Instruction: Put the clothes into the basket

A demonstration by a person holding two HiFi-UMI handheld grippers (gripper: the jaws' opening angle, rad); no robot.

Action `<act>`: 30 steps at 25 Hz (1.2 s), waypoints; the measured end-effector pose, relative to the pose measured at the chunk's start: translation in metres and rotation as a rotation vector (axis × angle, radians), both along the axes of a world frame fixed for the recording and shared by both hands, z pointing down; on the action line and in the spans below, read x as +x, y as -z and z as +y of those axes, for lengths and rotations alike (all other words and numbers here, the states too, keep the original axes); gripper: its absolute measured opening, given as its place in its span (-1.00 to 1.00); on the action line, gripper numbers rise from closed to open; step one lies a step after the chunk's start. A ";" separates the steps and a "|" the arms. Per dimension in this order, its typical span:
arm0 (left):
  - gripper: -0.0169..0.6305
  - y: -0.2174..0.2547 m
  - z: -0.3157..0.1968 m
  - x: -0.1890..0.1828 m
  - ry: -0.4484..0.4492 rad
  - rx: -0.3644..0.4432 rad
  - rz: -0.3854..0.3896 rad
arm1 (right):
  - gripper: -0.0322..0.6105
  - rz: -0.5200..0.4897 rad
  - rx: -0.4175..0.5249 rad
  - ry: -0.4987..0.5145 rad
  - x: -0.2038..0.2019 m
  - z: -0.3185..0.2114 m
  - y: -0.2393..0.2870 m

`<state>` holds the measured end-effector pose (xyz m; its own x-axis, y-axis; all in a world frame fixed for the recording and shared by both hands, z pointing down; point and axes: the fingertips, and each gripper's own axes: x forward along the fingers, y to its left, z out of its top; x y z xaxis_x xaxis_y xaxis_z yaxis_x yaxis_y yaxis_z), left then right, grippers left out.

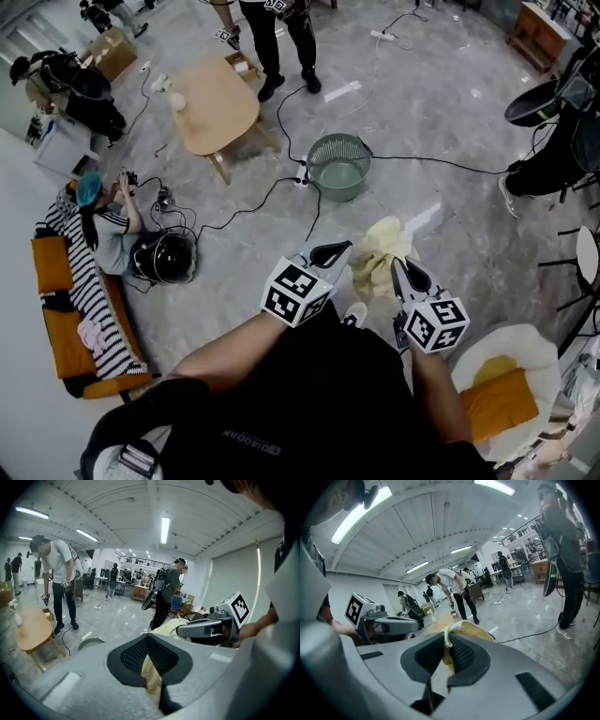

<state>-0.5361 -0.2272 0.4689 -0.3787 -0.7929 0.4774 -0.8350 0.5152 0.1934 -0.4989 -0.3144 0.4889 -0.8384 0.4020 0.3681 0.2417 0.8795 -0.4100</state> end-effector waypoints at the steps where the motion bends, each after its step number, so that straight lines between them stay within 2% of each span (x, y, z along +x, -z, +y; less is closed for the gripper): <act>1: -0.95 0.000 -0.001 -0.004 0.009 -0.002 -0.001 | -0.79 0.002 0.003 0.005 -0.005 -0.003 -0.001; 9: -0.95 -0.018 0.004 -0.052 0.049 -0.013 0.019 | -0.79 0.025 0.023 0.029 -0.064 -0.010 -0.008; 15: -0.95 -0.025 0.015 -0.115 0.072 -0.014 0.036 | -0.79 0.076 0.042 0.024 -0.120 -0.010 -0.017; 22: -0.95 -0.032 0.029 -0.195 0.093 0.016 0.057 | -0.79 0.152 0.038 0.066 -0.186 0.015 -0.033; 30: -0.95 -0.048 0.061 -0.260 0.102 0.001 0.072 | -0.79 0.200 0.056 0.065 -0.252 0.029 -0.059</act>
